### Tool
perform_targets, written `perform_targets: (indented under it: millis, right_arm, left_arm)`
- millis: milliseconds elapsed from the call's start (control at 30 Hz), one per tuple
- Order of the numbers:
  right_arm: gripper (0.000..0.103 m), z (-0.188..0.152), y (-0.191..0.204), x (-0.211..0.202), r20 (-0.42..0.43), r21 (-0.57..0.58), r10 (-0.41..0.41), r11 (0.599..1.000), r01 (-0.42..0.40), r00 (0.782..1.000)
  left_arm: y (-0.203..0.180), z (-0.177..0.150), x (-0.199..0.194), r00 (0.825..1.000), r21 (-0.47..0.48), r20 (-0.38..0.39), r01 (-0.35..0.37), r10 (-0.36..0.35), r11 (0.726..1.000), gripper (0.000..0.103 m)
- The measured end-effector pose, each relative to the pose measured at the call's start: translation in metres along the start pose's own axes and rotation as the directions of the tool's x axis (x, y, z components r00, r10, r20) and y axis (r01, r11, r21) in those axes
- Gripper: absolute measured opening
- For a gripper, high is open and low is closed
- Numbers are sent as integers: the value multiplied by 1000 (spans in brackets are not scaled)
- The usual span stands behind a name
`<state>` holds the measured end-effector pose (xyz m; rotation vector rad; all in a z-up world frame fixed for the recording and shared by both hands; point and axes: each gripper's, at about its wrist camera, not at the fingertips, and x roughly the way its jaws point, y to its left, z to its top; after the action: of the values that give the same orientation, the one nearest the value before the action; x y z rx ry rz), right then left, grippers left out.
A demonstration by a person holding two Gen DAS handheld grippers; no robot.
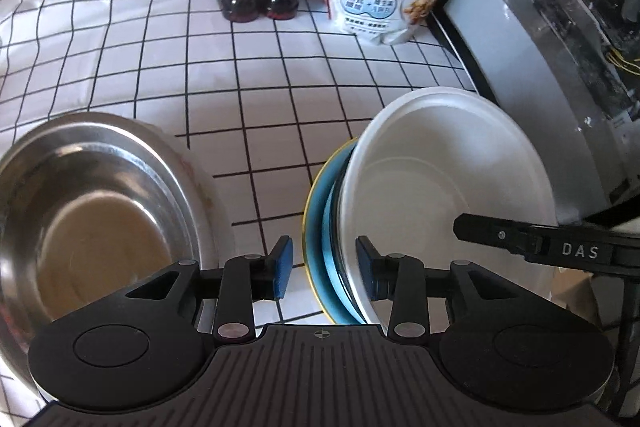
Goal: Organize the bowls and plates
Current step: 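Grip the whole bowl stack's rim with the left tool while the right tool grips it too, then lift the bowl stack and carry it toward the white plate with both tools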
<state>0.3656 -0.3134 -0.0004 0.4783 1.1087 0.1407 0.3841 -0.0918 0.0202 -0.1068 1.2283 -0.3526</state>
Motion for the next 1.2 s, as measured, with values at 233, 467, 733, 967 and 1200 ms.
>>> perform_targets:
  millis: [233,467,733,967,1200]
  right_arm:
    - [52,-4,-9,20,-21,92,45,995,-43,999]
    - [46,-14,5,24,-21,53,67,996,-66,998]
    - [46,-41,-8,1,-76,41,60,998,-57,995]
    - [49,-58,-13,-8,-52,-13,67,998,-67,996]
    - [53,-60,-4,-9,16,-70,23,997,-22,1000]
  left_arm:
    - [-5,5,11,1000,2,4,8,-8,1000,37]
    - [-9,3,10,1000,5,8,-9,9,1000,38]
    - [-17,-28,2,998,4,-39,43,-43,999,38]
    - [-16,-41,3,994,-27,-11,106,-106,994,38]
    - [-17,-43,13,991,-34,-34,129,-130,991,45]
